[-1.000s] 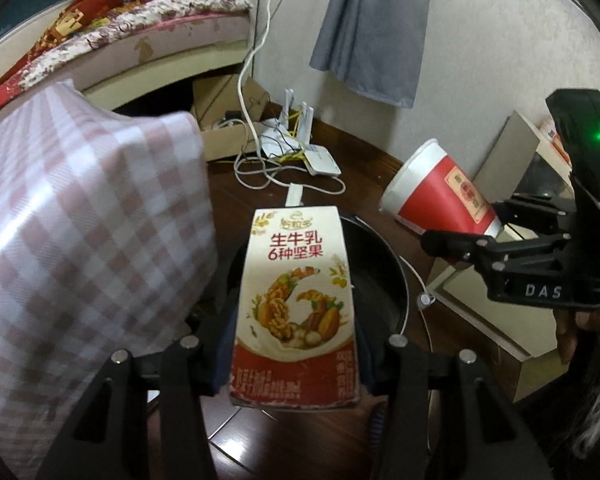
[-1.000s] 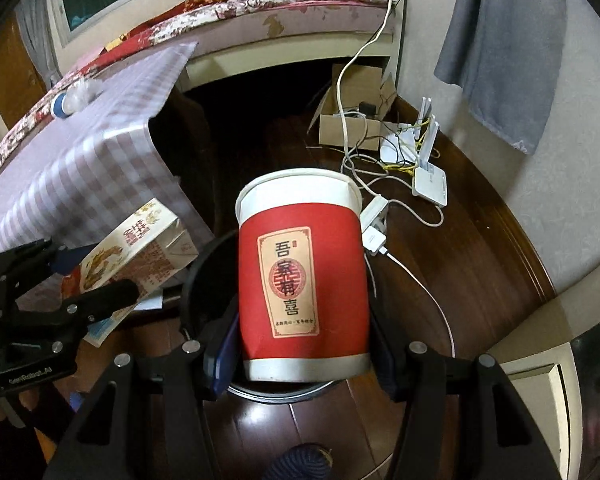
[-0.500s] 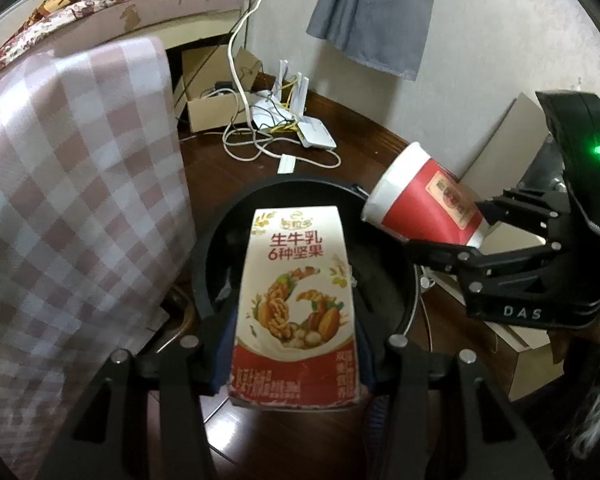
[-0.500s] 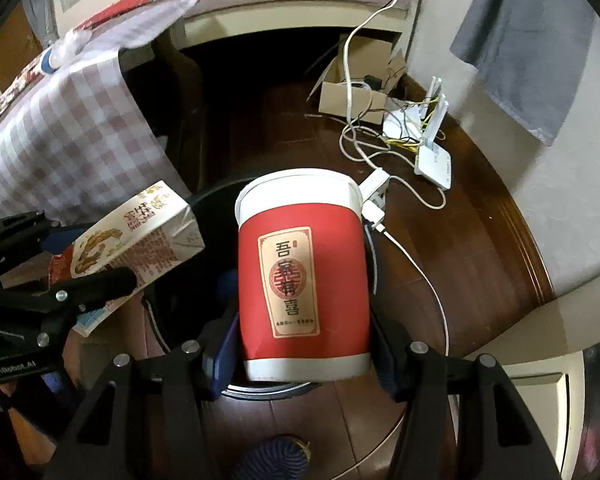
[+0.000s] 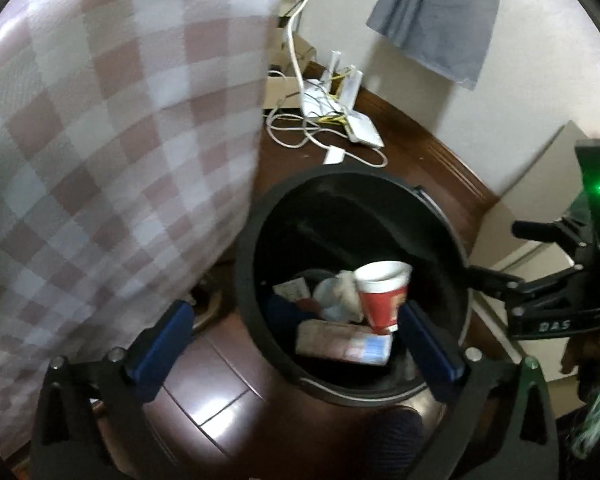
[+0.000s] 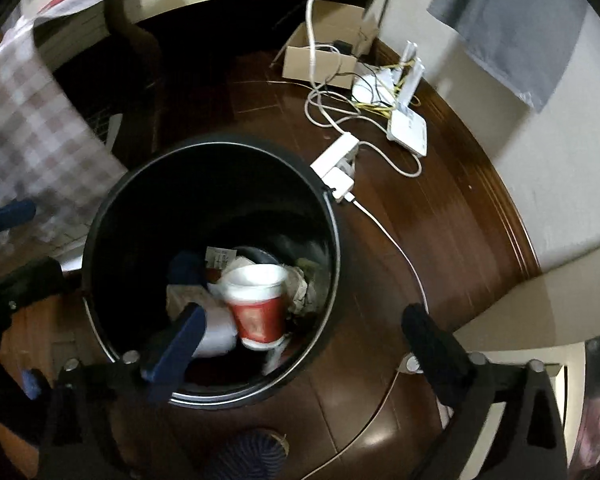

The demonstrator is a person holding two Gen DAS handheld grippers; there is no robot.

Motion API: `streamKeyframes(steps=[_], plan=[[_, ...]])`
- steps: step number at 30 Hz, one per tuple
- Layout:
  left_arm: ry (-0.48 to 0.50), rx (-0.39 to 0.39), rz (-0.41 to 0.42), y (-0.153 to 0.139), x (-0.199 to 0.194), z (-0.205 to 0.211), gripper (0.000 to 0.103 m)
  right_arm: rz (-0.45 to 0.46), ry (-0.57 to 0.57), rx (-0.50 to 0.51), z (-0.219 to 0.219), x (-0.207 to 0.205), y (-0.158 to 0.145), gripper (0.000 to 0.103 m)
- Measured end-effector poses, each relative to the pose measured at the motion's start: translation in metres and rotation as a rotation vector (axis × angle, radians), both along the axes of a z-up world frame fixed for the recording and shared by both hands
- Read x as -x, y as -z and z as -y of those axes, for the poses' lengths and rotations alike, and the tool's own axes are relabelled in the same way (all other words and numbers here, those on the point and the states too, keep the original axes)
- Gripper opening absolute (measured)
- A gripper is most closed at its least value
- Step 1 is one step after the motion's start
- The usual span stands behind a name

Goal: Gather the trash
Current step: 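Open the left tool to drop the carton while the right tool drops the red cup, then move both tools back over the bed toward the blue cup and plastic bag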

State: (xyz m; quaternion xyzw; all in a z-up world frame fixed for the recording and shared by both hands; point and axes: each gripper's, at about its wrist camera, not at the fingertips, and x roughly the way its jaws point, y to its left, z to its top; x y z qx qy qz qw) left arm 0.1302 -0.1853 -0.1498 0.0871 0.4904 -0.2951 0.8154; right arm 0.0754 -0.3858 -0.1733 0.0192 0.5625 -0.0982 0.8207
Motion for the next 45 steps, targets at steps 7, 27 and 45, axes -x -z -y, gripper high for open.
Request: streamKeyframes(steps=[7, 27, 45], plan=[[-0.002, -0.014, 0.025, 0.000, 0.003, 0.002, 0.102, 0.000, -0.022, 0.022, -0.008, -0.003, -0.001, 0.102], [-0.067, 0.004, 0.122, -0.050, 0.016, -0.033, 0.102, 0.106, -0.095, 0.046, -0.045, 0.002, -0.053, 0.102], [-0.253, 0.071, 0.298, -0.134, 0.015, -0.122, 0.102, 0.339, -0.180, 0.064, -0.106, -0.005, -0.146, 0.102]])
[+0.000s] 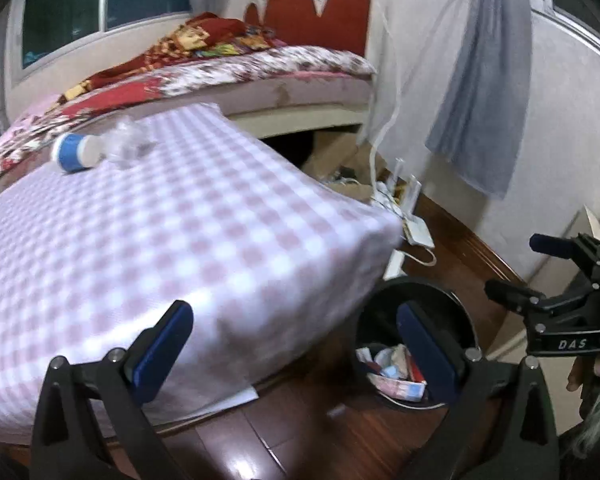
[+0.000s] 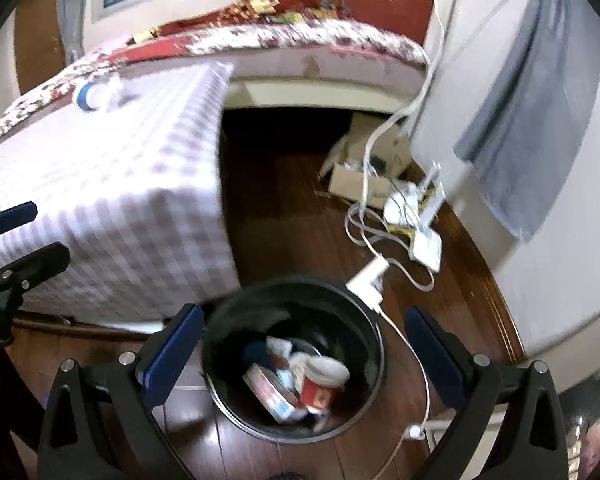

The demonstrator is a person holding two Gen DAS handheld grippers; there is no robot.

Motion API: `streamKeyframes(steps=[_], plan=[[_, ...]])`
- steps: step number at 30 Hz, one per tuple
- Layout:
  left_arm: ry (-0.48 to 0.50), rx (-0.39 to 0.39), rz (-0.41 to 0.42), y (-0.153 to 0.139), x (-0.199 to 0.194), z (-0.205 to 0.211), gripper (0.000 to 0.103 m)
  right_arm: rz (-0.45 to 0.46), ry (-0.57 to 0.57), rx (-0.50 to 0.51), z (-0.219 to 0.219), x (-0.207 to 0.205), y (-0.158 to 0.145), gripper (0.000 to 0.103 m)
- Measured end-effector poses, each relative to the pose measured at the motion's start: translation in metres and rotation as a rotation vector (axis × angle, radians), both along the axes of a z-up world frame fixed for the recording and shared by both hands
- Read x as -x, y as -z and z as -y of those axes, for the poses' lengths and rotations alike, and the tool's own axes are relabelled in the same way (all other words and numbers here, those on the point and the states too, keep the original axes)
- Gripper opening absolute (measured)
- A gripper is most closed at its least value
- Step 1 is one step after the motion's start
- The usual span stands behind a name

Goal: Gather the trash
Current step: 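Move both tools back over the bed toward the blue cup and plastic bag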

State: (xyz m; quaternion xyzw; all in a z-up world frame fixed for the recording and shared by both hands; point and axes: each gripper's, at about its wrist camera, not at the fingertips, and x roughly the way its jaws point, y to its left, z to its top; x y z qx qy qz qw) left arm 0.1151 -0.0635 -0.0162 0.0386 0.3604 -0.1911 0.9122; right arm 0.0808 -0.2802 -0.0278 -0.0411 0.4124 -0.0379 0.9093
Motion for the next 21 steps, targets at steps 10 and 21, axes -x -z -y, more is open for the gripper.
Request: streamKeyframes(steps=[10, 21], plan=[[-0.140, 0.021, 0.044, -0.015, -0.014, -0.068, 0.102, 0.076, -0.140, -0.003, -0.067, -0.035, -0.025, 0.102], [-0.316, -0.011, 0.043, -0.022, -0.048, -0.161, 0.102, 0.116, -0.296, -0.066, -0.145, -0.091, -0.037, 0.102]])
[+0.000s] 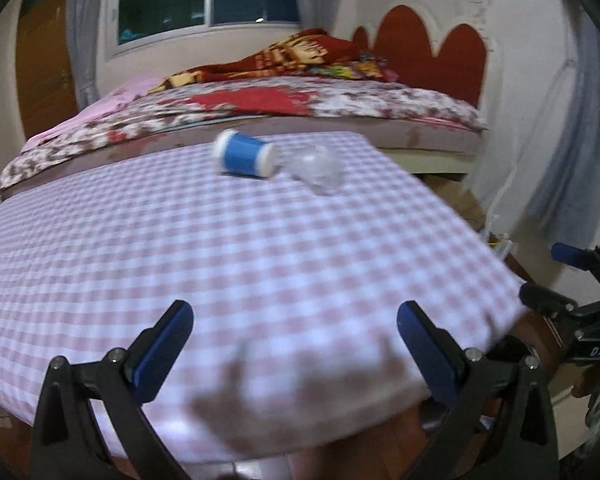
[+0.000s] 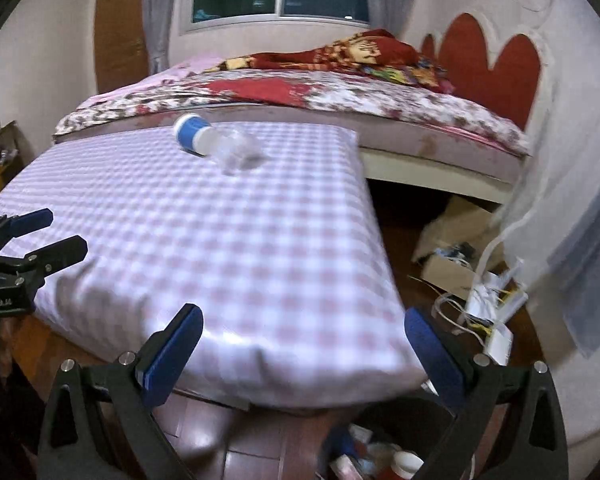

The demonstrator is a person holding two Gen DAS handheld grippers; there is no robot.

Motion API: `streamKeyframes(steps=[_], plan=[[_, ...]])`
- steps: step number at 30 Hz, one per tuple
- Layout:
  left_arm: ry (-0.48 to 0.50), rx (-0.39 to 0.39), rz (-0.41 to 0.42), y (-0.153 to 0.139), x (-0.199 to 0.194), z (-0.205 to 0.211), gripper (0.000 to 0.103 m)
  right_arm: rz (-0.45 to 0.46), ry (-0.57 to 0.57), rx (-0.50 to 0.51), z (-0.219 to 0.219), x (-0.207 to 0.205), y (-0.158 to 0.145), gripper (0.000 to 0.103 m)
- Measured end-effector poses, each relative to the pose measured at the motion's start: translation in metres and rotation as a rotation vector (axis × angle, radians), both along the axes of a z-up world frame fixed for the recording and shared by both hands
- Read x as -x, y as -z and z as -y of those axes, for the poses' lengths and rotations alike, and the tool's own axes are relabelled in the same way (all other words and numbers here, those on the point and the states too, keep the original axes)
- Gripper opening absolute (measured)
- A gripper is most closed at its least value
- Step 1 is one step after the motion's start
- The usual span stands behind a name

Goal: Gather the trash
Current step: 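Move both tools back over the bed toward the blue cup and plastic bag, then grasp the blue paper cup with the left tool while the right tool grasps the plastic bag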

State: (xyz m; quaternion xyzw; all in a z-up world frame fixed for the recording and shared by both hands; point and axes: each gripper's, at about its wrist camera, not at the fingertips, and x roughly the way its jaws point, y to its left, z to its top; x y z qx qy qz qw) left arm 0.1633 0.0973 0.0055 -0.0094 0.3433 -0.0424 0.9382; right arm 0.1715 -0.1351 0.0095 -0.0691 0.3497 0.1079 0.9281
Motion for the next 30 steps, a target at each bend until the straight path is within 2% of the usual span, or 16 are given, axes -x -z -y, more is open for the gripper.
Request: streamKeyframes(steps=[8, 17, 25, 29, 30], plan=[[-0.062, -0.022, -0.041, -0.003, -0.048, -0.048, 0.102, -0.052, -0.030, 0.027, -0.047, -0.063, -0.005, 0.102], [-0.081, -0.023, -0.063, 0.003, -0.109, -0.061, 0.102, -0.087, -0.082, -0.014, -0.086, -0.156, 0.000, 0.101], [-0.100, -0.016, -0.098, 0.018, -0.161, -0.063, 0.102, -0.157, -0.121, -0.028, -0.115, -0.232, 0.027, 0.083], [-0.094, -0.021, -0.109, 0.023, -0.178, -0.057, 0.102, -0.161, -0.149, -0.050, -0.124, -0.261, 0.036, 0.082], [-0.093, -0.021, -0.111, 0.024, -0.182, -0.056, 0.102, -0.165, -0.154, -0.052, -0.125, -0.266, 0.037, 0.073]])
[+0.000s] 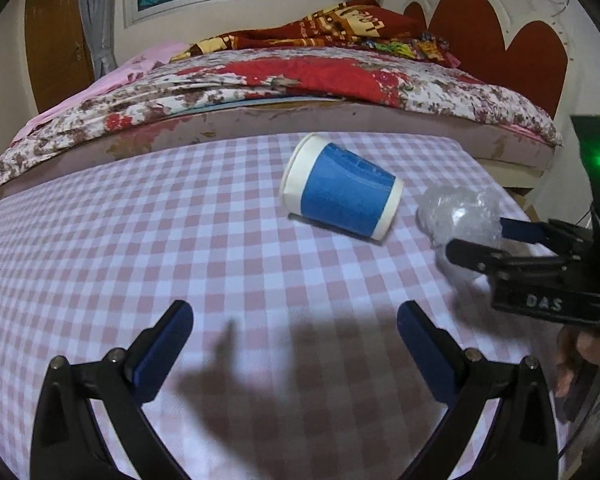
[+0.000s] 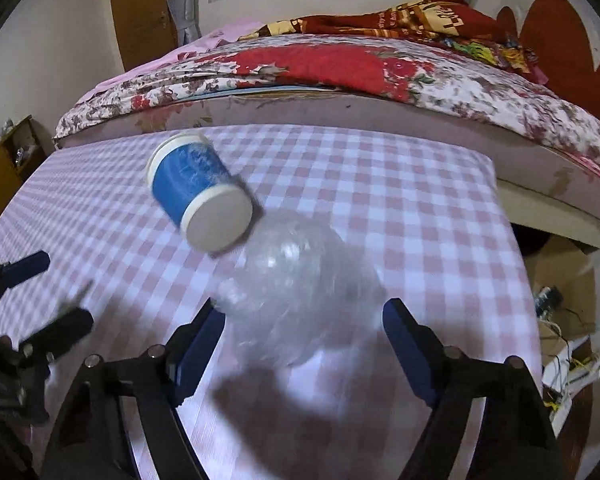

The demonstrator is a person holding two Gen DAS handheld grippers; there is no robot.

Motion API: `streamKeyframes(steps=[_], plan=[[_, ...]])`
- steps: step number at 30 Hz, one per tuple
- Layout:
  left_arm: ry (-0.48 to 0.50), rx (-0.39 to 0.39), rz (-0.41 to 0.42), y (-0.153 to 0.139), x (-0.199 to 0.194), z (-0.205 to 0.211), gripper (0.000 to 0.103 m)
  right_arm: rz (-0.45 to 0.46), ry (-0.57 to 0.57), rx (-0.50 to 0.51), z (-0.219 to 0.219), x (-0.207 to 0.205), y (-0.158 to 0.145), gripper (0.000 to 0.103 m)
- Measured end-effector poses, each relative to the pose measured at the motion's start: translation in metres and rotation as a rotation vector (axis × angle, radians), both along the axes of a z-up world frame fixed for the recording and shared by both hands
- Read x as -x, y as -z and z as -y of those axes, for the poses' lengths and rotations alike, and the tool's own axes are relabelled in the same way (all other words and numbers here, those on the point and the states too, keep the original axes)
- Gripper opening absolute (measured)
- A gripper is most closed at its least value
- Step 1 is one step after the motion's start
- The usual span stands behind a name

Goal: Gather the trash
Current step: 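Grasp the blue paper cup with the left tool while the right tool grasps the plastic bag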

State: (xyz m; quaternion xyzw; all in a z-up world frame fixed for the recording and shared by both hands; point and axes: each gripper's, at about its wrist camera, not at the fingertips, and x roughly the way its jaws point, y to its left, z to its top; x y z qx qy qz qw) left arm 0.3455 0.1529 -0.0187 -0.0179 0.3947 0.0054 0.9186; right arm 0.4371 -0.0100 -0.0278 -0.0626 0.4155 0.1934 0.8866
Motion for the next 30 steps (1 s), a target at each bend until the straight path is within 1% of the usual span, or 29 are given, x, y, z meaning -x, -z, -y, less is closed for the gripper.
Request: streamKeyframes(steps=[1, 2, 3, 4, 5, 8, 12, 15, 20, 21, 23, 25, 27, 30], plan=[[0.003, 0.002, -0.004, 0.001, -0.005, 0.002, 0.102, -0.011, -0.010, -0.005, -0.002, -0.006, 0.002, 0.050], [0.003, 0.003, -0.006, 0.002, -0.009, 0.004, 0.102, -0.027, -0.019, -0.003, -0.003, -0.013, 0.005, 0.039], [0.002, 0.004, -0.007, 0.003, -0.014, 0.007, 0.102, -0.030, -0.024, 0.002, -0.003, -0.016, 0.005, 0.033], [0.003, 0.007, -0.005, 0.003, -0.019, 0.010, 0.102, -0.027, -0.024, 0.004, -0.001, -0.018, 0.005, 0.029], [0.002, 0.011, -0.005, 0.003, -0.024, 0.014, 0.102, -0.021, -0.016, 0.003, 0.002, -0.021, 0.004, 0.028], [-0.008, 0.009, 0.009, 0.003, -0.040, 0.024, 0.102, -0.017, 0.004, -0.013, 0.012, -0.024, 0.002, 0.027], [-0.042, -0.004, -0.006, 0.006, -0.056, 0.022, 0.102, -0.016, -0.008, -0.005, 0.018, -0.022, 0.001, 0.027], [-0.085, -0.014, -0.019, 0.011, -0.055, 0.006, 0.102, -0.013, -0.021, -0.008, 0.020, -0.020, 0.001, 0.027], [-0.167, 0.006, -0.045, 0.019, -0.045, -0.025, 0.102, -0.015, -0.027, -0.022, 0.022, -0.019, 0.001, 0.027], [-0.169, 0.032, -0.040, 0.018, -0.040, -0.027, 0.102, -0.014, -0.027, -0.023, 0.023, -0.018, 0.001, 0.027], [-0.138, 0.026, -0.021, 0.014, -0.036, -0.015, 0.102, -0.012, -0.029, -0.031, 0.025, -0.016, 0.001, 0.028], [-0.095, 0.040, -0.004, 0.009, -0.036, 0.002, 0.102, -0.005, -0.022, -0.030, 0.027, -0.017, 0.000, 0.028], [-0.073, 0.038, 0.006, 0.006, -0.045, 0.018, 0.102, -0.008, -0.020, -0.025, 0.030, -0.019, 0.001, 0.028], [-0.092, 0.042, -0.013, 0.010, -0.060, 0.020, 0.102, -0.008, -0.021, -0.015, 0.031, -0.020, -0.001, 0.028]])
